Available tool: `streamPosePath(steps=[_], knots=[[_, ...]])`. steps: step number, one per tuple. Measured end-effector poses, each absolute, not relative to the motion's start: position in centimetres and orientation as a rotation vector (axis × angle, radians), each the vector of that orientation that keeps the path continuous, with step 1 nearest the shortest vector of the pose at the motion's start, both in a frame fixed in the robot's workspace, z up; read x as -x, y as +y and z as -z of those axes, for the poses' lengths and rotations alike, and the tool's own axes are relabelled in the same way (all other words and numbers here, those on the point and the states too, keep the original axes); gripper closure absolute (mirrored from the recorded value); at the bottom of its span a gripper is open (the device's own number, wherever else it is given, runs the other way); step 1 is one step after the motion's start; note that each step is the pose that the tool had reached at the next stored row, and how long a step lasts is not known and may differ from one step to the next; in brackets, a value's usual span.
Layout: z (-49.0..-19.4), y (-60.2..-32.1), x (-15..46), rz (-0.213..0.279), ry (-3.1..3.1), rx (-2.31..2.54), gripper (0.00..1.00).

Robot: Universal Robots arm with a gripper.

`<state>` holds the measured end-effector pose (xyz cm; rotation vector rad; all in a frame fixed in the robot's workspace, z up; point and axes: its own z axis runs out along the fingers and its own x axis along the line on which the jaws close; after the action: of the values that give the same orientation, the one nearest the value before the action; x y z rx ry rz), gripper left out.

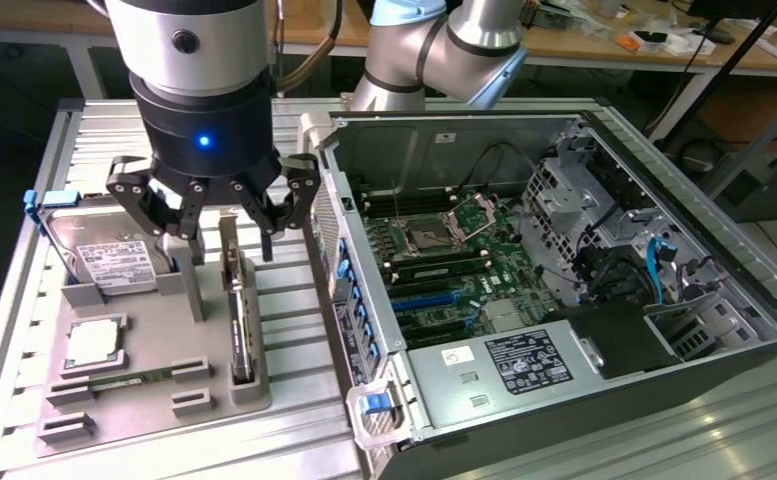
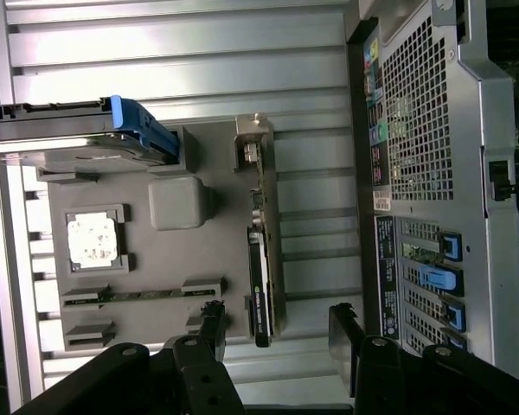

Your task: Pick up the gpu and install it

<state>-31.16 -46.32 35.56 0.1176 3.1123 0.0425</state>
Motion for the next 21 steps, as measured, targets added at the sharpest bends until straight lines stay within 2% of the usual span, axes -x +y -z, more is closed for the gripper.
streamPosePath(steps=[21], knots=[[-34.86,-46.50,31.16,-0.042,3.112,-0.118,0.40]])
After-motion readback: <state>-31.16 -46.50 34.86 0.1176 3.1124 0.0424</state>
